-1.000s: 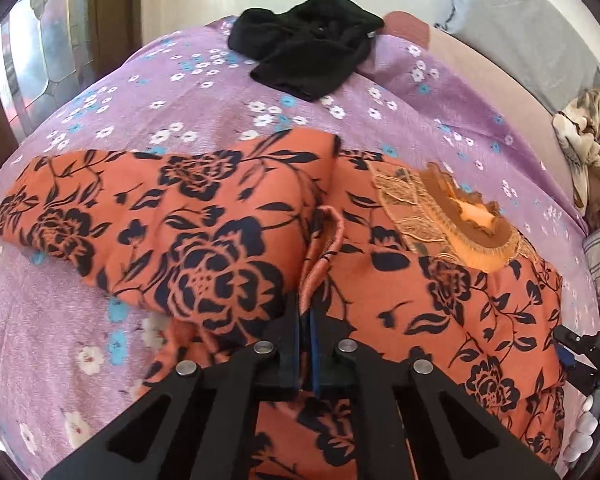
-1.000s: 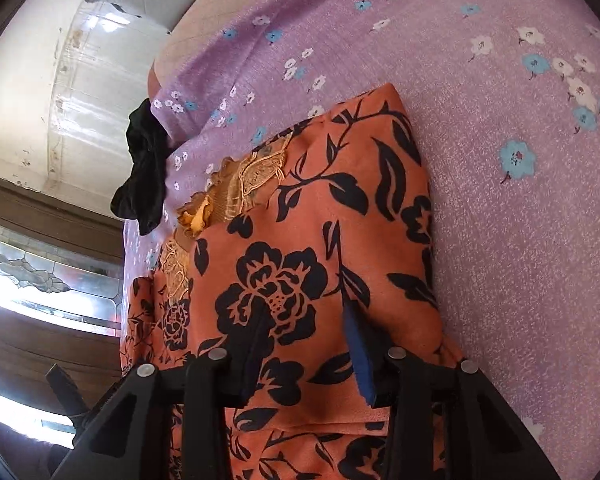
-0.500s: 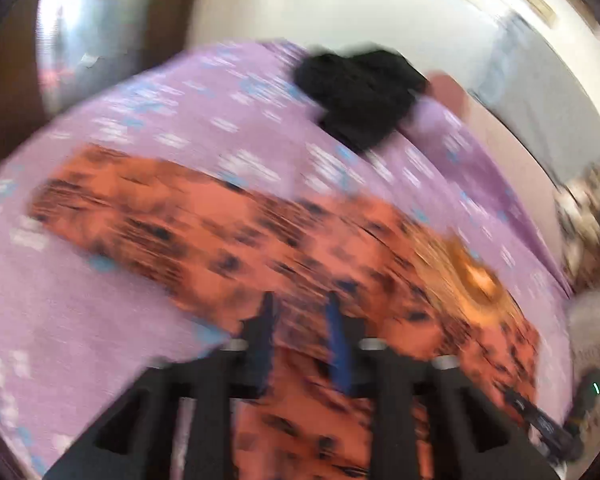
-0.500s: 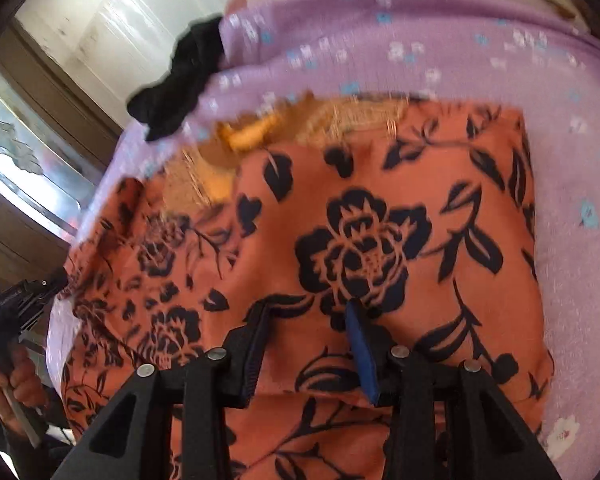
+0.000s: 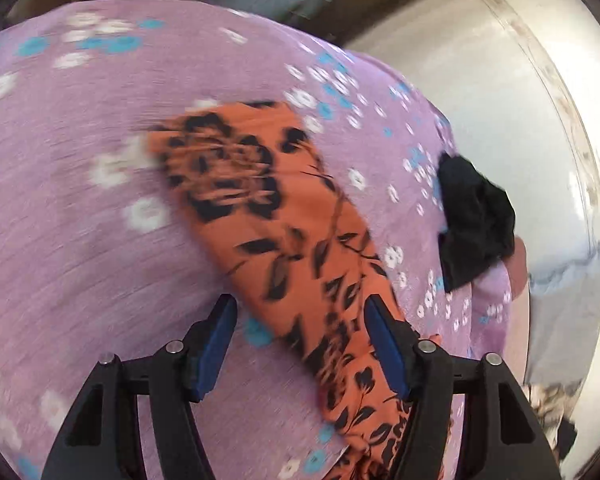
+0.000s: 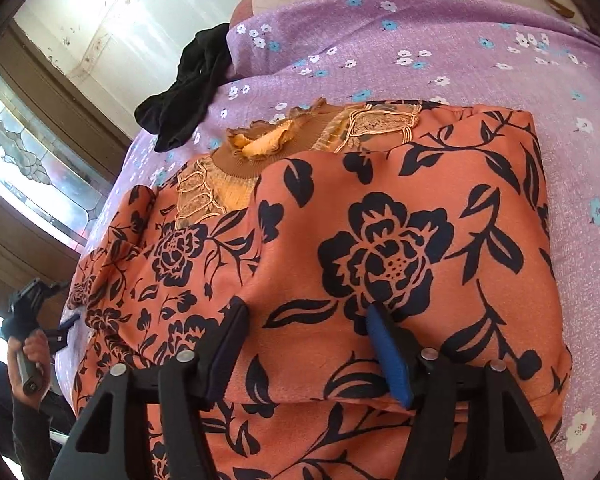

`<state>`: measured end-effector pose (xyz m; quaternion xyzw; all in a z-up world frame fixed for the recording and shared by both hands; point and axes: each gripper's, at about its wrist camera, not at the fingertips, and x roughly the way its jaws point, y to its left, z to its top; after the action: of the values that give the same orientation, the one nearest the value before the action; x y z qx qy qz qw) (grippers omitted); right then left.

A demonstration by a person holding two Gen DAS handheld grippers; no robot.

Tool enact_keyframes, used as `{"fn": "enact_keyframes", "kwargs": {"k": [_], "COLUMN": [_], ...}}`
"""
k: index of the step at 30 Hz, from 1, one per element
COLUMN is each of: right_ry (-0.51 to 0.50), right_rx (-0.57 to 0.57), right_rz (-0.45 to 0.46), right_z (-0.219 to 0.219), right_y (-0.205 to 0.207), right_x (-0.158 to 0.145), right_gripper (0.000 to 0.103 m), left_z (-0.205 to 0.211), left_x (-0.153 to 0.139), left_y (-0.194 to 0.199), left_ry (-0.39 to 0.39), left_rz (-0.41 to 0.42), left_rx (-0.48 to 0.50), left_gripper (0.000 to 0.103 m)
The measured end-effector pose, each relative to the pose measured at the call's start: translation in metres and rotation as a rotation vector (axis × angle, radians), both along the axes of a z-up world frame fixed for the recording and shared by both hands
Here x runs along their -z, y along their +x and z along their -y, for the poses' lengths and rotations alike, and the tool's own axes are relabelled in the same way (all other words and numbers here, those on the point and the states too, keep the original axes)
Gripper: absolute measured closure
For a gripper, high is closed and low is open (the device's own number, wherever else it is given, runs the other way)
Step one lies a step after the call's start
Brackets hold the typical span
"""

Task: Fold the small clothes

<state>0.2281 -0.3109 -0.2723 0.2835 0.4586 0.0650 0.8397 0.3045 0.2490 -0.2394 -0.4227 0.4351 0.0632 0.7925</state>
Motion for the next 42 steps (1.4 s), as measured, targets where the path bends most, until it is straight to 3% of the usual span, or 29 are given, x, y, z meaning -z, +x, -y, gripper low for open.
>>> {"fn": "enact_keyframes", "kwargs": {"k": [1, 3, 5, 8, 11, 15, 18, 20, 24, 26, 28, 29, 30, 31, 33, 35, 37, 39, 42], "right_ry": [0.002, 0.006, 0.004, 0.011, 0.075, 0.091, 0.108, 0.145, 0.188, 0.21, 0.225, 0.236, 0.249, 0.261, 0.285, 0.297, 0.304, 0.329, 0.329], "right_rx": [0.001, 0.002, 0.0, 0.004, 0.027, 0.072, 0.113, 0.147, 0.232, 0.276, 0.314, 0.329, 0.339, 0.344, 0.337, 0.316, 0.278, 0.215, 0.148], "right_rz": [0.001, 0.001, -0.001, -0.005, 0.004, 0.076, 0.128, 0.147, 0.171, 0.186, 0.199, 0.203, 0.206, 0.206, 0.203, 0.2, 0.192, 0.173, 0.157], "right_z": [0.0, 0.001, 0.0, 0.001, 0.007, 0.019, 0.032, 0.044, 0.07, 0.085, 0.097, 0.102, 0.107, 0.111, 0.114, 0.11, 0.104, 0.09, 0.064], "right_y": [0.0, 0.0, 0.0, 0.0, -0.001, -0.01, -0.019, -0.025, -0.035, -0.037, -0.042, -0.043, -0.044, -0.044, -0.041, -0.036, -0.033, -0.026, -0.018], "right_x": [0.0, 0.001, 0.0, 0.0, -0.004, -0.021, -0.033, -0.037, -0.042, -0.043, -0.043, -0.044, -0.044, -0.044, -0.044, -0.044, -0.043, -0.04, -0.041], "right_gripper": [0.037, 0.037, 0.037, 0.036, 0.038, 0.038, 0.038, 0.038, 0.038, 0.038, 0.037, 0.036, 0.036, 0.036, 0.035, 0.034, 0.034, 0.034, 0.033], "left_z": [-0.001, -0.007, -0.012, -0.005, 0.033, 0.124, 0.193, 0.25, 0.361, 0.4, 0.435, 0.441, 0.442, 0.436, 0.415, 0.375, 0.33, 0.297, 0.256], "left_x": [0.002, 0.007, 0.016, 0.009, -0.035, -0.097, -0.121, -0.129, -0.114, -0.097, -0.073, -0.066, -0.065, -0.07, -0.089, -0.115, -0.129, -0.127, -0.101], "left_y": [0.005, 0.016, 0.026, 0.029, 0.029, 0.015, -0.003, -0.015, -0.05, -0.064, -0.072, -0.073, -0.078, -0.08, -0.076, -0.065, -0.047, -0.024, 0.011], "left_ry": [-0.006, -0.017, -0.025, 0.043, 0.219, 0.404, 0.463, 0.509, 0.563, 0.586, 0.639, 0.66, 0.675, 0.684, 0.661, 0.55, 0.477, 0.511, 0.597], "left_rz": [0.015, 0.02, -0.002, -0.005, 0.099, 0.285, 0.38, 0.426, 0.478, 0.47, 0.423, 0.407, 0.418, 0.461, 0.532, 0.597, 0.62, 0.564, 0.378], "left_rx": [-0.013, -0.023, -0.037, -0.044, 0.041, 0.25, 0.411, 0.544, 0.823, 0.952, 1.093, 1.129, 1.146, 1.141, 1.112, 1.032, 0.907, 0.793, 0.645], "left_gripper": [0.045, 0.08, 0.097, 0.098, 0.098, 0.098, 0.098, 0.098, 0.098, 0.096, 0.075, 0.052, 0.04, 0.037, 0.024, 0.014, 0.012, 0.012, 0.012]}}
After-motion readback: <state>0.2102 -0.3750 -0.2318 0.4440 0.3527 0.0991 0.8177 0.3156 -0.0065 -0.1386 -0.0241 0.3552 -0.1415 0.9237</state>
